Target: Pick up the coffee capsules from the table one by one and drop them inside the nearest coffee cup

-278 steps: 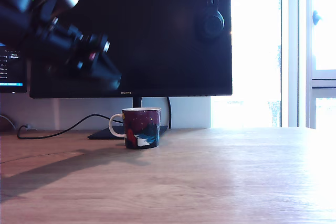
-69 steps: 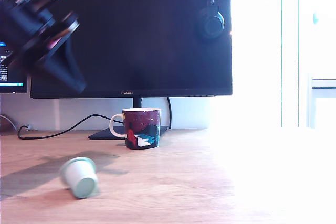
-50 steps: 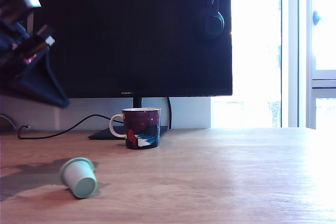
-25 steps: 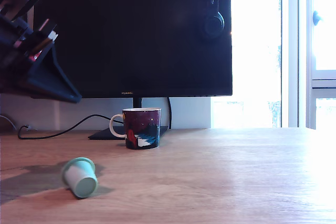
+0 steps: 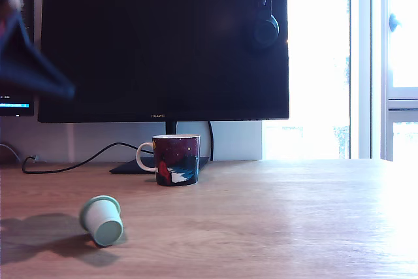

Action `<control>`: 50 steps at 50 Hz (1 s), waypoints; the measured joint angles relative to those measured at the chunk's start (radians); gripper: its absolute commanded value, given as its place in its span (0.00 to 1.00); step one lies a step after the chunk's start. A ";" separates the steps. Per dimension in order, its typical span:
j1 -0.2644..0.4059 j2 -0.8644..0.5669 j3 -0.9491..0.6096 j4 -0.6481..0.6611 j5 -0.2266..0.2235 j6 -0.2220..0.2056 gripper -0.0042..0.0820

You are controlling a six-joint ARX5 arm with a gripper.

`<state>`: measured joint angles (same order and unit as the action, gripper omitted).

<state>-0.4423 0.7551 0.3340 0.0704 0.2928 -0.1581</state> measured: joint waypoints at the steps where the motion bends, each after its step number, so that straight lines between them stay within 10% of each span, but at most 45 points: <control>1: -0.005 -0.009 -0.003 0.002 -0.006 -0.002 0.03; 27: -0.117 -0.151 -0.053 -0.089 -0.095 -0.031 0.03; 50: -0.258 -0.211 -0.076 -0.214 -0.236 -0.154 0.03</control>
<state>-0.7002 0.5446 0.2584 -0.1440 0.0566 -0.3126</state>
